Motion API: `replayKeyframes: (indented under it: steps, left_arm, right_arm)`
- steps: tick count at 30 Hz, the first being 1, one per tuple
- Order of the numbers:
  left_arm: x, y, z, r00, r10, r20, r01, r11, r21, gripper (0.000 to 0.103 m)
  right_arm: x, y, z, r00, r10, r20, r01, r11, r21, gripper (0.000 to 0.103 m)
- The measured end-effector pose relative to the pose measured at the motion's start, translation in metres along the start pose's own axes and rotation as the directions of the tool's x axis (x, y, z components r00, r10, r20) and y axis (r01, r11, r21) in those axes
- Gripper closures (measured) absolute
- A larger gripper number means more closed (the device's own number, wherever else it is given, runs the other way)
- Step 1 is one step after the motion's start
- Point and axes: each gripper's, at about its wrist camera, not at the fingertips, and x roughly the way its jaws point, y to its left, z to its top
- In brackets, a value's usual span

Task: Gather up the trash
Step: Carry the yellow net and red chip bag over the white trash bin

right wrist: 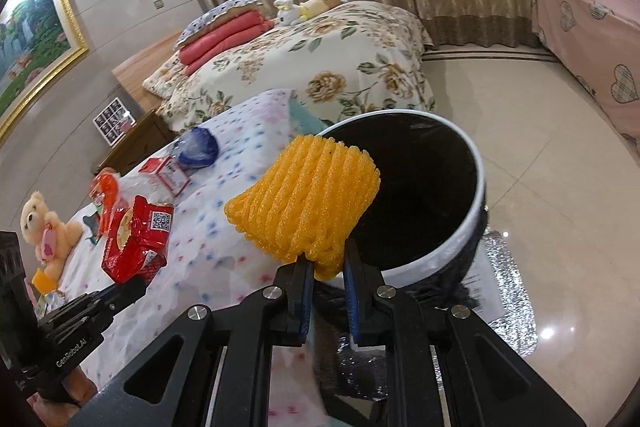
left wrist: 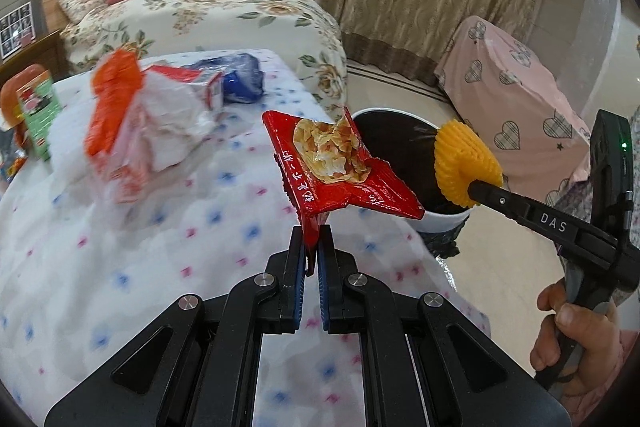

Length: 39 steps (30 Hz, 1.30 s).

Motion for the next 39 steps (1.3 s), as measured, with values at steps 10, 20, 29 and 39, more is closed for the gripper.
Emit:
replayKeyframes:
  steps: [10,20,29,39]
  left_arm:
    - [0.024,-0.03,0.02,1.0,-0.024,-0.019,0.025,0.997,0.067,0.098]
    - [0.045,-0.05,0.035,0.999,-0.032,-0.044,0.036,0.994,0.104,0.098]
    - [0.065,-0.062,0.046,0.997,-0.031,-0.068,0.04,0.991,0.125,0.098]
    - [0.082,-0.063,0.053,0.994,-0.041,-0.096,0.053,0.992,0.118,0.097]
  right_arm:
    - [0.008,-0.023,0.011,0.999,-0.032,-0.015,0.032,0.999,0.016,0.089]
    - [0.018,-0.04,0.02,0.998,-0.048,-0.038,0.049,0.998,0.025,0.089]
    - [0.024,-0.049,0.028,0.997,-0.058,-0.047,0.059,0.998,0.032,0.089]
    - [0.03,-0.052,0.035,0.996,-0.073,-0.059,0.074,0.997,0.025,0.085]
